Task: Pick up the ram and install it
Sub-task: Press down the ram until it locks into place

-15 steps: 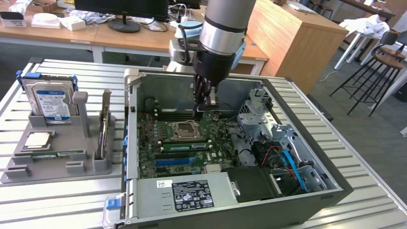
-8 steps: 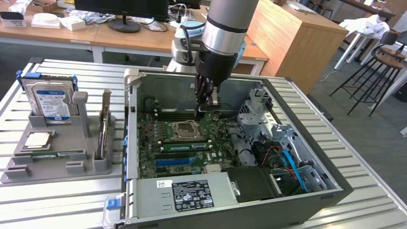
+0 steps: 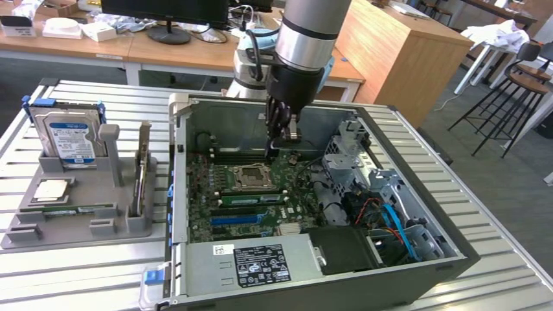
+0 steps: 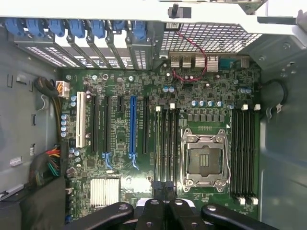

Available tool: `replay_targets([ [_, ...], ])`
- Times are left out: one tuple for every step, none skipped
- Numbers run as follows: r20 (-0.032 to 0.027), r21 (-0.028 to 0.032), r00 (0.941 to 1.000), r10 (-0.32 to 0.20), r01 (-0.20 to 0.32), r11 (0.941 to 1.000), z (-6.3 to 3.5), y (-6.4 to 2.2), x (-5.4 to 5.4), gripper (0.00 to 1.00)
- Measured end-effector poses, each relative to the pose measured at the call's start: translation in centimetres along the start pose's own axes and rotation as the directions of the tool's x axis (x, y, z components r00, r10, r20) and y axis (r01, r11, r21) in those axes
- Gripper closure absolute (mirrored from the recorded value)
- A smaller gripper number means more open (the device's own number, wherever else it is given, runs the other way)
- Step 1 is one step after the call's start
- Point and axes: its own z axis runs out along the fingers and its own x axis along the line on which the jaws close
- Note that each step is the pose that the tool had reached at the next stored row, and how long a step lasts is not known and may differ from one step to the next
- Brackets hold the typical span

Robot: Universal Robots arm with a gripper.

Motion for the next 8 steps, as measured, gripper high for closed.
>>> replay_targets([
  [0.0001, 0.0, 1.0, 0.0, 0.0, 1.0, -0.1, 0.0, 0.0, 0.9],
  [0.0001, 0.0, 1.0, 0.0, 0.0, 1.0, -0.15, 0.0, 0.0, 0.9],
  [0.0003, 0.0, 1.0, 0.0, 0.0, 1.0, -0.15, 0.0, 0.0, 0.9],
  [0.0001, -0.0001, 1.0, 0.0, 0.0, 1.0, -0.16, 0.0, 0.0, 0.9],
  [0.0001, -0.0001, 1.0, 0.0, 0.0, 1.0, -0.16, 0.0, 0.0, 0.9],
  [0.0001, -0.0001, 1.0, 0.0, 0.0, 1.0, -0.16, 0.0, 0.0, 0.9],
  [0.0001, -0.0001, 1.0, 0.0, 0.0, 1.0, -0.16, 0.0, 0.0, 0.9],
  [0.0001, -0.0001, 1.0, 0.0, 0.0, 1.0, -0.16, 0.0, 0.0, 0.9],
])
